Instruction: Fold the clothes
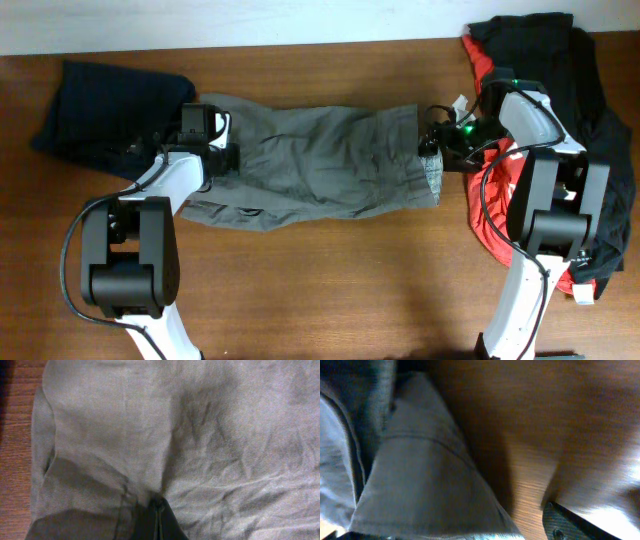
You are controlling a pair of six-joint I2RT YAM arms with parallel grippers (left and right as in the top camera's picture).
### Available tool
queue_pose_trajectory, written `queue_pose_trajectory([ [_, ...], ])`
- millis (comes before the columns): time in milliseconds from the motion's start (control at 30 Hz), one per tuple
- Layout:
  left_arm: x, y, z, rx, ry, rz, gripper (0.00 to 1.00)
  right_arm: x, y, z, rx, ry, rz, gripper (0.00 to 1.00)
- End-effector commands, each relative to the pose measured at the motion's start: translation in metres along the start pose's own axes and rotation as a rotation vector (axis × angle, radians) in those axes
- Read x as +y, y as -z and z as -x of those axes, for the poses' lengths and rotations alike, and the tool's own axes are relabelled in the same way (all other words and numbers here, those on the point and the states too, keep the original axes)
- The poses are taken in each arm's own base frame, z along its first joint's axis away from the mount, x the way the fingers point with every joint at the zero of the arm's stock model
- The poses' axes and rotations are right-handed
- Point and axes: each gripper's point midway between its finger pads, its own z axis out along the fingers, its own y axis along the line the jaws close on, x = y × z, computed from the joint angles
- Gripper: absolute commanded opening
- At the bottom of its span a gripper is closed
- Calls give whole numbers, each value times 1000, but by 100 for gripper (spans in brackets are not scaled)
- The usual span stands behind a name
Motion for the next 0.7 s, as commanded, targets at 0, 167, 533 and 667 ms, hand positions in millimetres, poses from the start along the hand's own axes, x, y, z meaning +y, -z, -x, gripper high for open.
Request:
queue_pose_trajectory([
  [0,3,-7,-3,15,-2,7,1,16,-16,-11,36,39,145,90],
  [167,2,-7,-3,15,-2,4,1,23,-13,-11,32,57,198,91],
  [533,2,-7,-3,14,-2,4,1,-33,31,-7,-50,-18,282,93],
  [667,2,-7,-3,15,-2,4,1,-30,35,-11,-59,-2,345,96],
])
